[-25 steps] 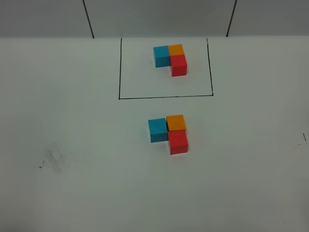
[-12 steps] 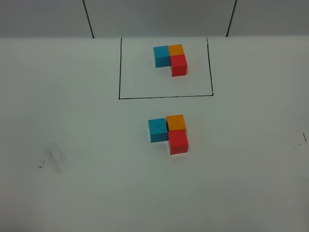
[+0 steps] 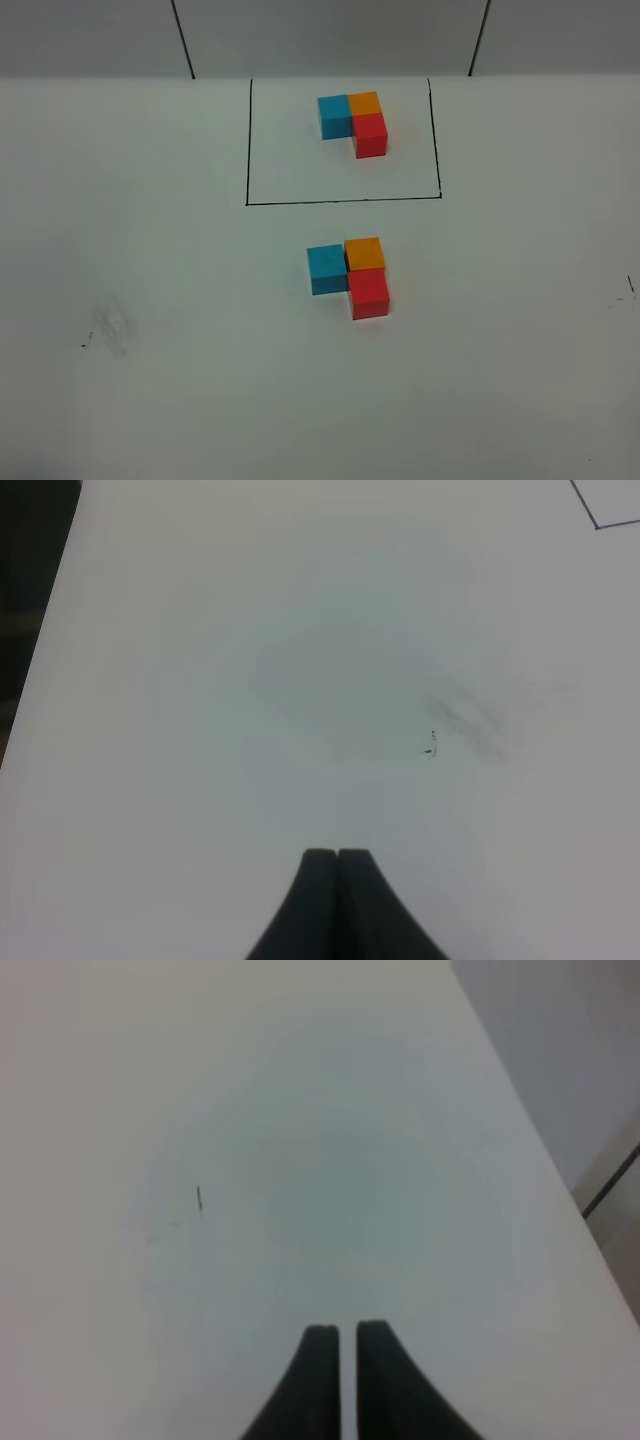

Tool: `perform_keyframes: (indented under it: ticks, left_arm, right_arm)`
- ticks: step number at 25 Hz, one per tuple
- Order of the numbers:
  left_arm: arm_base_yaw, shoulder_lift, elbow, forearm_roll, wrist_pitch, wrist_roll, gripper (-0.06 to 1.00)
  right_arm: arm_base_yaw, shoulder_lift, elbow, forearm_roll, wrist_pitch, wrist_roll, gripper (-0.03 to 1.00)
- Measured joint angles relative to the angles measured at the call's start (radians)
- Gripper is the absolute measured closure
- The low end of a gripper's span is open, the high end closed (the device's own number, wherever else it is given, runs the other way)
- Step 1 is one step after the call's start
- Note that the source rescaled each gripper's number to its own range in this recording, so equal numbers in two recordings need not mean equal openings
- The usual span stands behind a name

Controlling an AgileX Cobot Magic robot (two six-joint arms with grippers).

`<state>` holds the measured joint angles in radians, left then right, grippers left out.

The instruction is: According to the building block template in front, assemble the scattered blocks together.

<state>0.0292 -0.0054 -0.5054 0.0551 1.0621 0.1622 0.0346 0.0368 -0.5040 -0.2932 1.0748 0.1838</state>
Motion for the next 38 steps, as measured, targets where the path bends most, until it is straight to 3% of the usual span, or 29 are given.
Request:
perform_keyframes:
  ticks: [38]
  left_arm:
    - [0.0, 0.0, 0.0, 0.0, 0.0, 0.0, 0.94]
  right_arm:
    - [-0.014, -0.044, 0.0, 0.002, -0.007, -0.022, 0.96]
